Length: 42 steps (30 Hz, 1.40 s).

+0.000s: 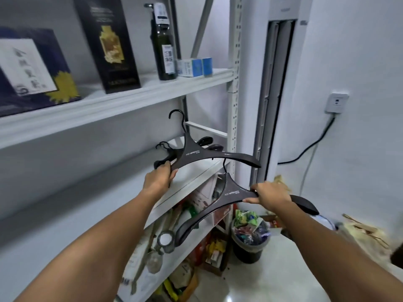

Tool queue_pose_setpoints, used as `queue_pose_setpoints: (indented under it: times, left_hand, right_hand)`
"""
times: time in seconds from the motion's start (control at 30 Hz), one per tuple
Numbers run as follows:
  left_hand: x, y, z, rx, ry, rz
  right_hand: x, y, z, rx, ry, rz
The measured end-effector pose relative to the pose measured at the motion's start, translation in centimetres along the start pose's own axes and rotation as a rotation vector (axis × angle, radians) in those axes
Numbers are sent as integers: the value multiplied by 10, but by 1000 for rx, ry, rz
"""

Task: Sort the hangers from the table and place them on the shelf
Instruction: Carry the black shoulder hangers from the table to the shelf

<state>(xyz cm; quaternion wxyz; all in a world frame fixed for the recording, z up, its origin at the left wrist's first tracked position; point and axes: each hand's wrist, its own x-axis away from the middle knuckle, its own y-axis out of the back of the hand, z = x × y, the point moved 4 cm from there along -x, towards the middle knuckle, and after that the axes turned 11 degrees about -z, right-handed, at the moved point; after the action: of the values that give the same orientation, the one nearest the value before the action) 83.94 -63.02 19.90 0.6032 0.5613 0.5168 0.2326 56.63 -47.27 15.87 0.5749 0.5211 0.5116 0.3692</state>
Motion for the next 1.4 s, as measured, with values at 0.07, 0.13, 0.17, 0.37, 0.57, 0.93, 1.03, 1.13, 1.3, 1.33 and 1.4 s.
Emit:
queue_pose_setpoints:
  times: [0.07, 0.13, 0.17, 0.37, 0.57, 0.93, 1.03, 1.13, 1.3, 1.33, 1.4]
  left_hand:
    - [-1, 0, 19, 16, 46, -9]
    - [-4, -2, 34, 33, 72, -34]
    - [-6, -4, 40, 20, 81, -46]
    - [-36, -22, 60, -39, 160, -37]
    - [-82, -45, 64, -75, 260, -13]
    - [-133, -71, 75, -195, 419, 27]
    - [-139, -76, 81, -188, 441, 38]
    - [-145, -80, 87, -202, 452, 50]
    - [-153, -87, 89, -261, 457, 42]
    - [-154, -89, 89, -265, 458, 40]
    - [-156, -92, 89, -267, 455, 36]
  right_hand:
    - [-13, -9, 11, -22, 25, 12]
    - [-28, -18, 19, -39, 54, 13]
    - [-37, -22, 22, -41, 72, 9]
    - [-103, -41, 28, -74, 175, 25]
    - [-187, -72, 21, -90, 295, 47]
    - [-308, -118, 36, -162, 525, 91]
    - [-328, -130, 45, -207, 564, 74]
    - [-342, -137, 57, -166, 613, 56]
    - [-358, -149, 70, 38, 667, -45]
    - [-359, -152, 69, 40, 647, -31]
    - [-361, -158, 67, 23, 607, 15]
